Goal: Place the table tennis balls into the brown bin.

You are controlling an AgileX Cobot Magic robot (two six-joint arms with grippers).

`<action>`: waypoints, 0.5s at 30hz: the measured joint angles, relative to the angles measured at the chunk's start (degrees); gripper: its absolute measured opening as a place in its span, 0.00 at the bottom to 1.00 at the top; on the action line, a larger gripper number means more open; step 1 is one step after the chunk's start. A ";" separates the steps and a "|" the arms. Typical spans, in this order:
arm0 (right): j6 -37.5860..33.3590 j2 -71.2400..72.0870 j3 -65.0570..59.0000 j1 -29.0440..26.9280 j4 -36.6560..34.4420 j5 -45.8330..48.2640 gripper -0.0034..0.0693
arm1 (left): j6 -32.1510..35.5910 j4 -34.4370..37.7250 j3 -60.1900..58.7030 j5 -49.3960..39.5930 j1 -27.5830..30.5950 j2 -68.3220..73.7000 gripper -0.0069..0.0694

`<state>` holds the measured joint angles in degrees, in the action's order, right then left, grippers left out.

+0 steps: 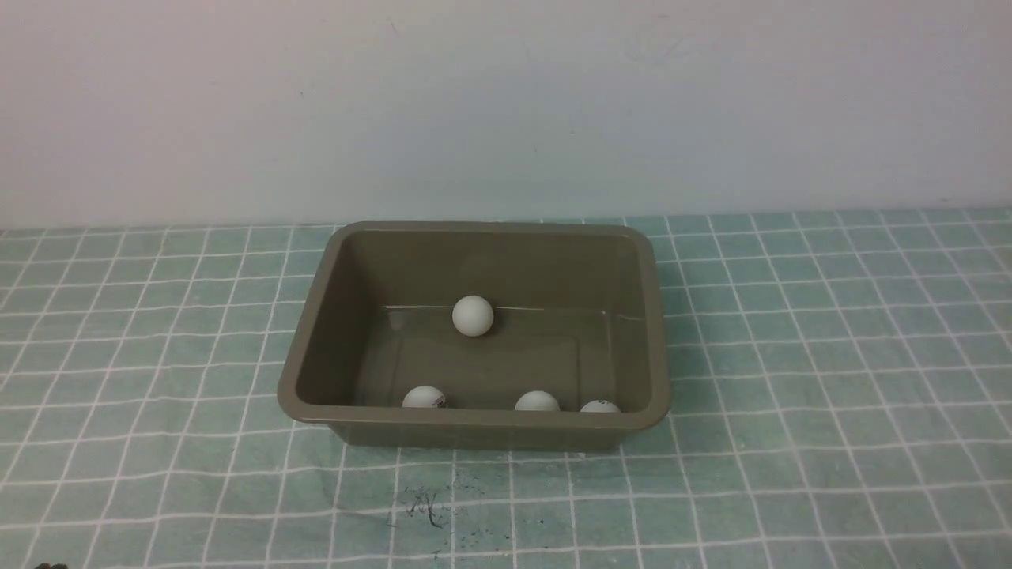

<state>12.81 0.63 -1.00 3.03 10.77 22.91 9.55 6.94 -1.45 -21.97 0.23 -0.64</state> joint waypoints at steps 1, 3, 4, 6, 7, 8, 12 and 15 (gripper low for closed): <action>0.00 0.04 0.00 -0.18 0.05 -0.13 0.03 | 0.00 -0.05 0.00 0.00 0.00 0.00 0.08; 0.00 0.04 -0.04 -0.24 0.05 -0.26 0.03 | 0.00 -0.06 0.00 0.00 0.00 0.00 0.08; 0.00 0.04 -0.04 -0.24 0.05 -0.26 0.03 | 0.00 -0.06 0.00 0.00 0.00 0.00 0.08; 0.00 0.04 -0.04 -0.24 0.05 -0.36 0.03 | 0.00 -0.06 0.00 0.00 0.00 0.00 0.08; 0.00 0.04 -0.06 -0.24 0.17 -0.44 0.03 | 0.00 -0.06 0.00 0.00 0.00 0.00 0.08; 0.00 0.04 -0.11 -0.24 0.17 -0.52 0.03 | 0.00 -0.06 0.00 0.00 0.00 0.00 0.08; 0.00 0.04 -0.11 -0.24 0.17 -0.52 0.03 | 0.00 -0.06 0.00 0.00 0.00 0.00 0.08; 0.00 0.04 -0.11 -0.24 0.17 -0.52 0.03 | 0.00 -0.06 0.00 0.00 0.00 0.00 0.08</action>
<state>12.81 0.68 -1.11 2.79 10.93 22.39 9.55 6.89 -1.45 -21.97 0.23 -0.64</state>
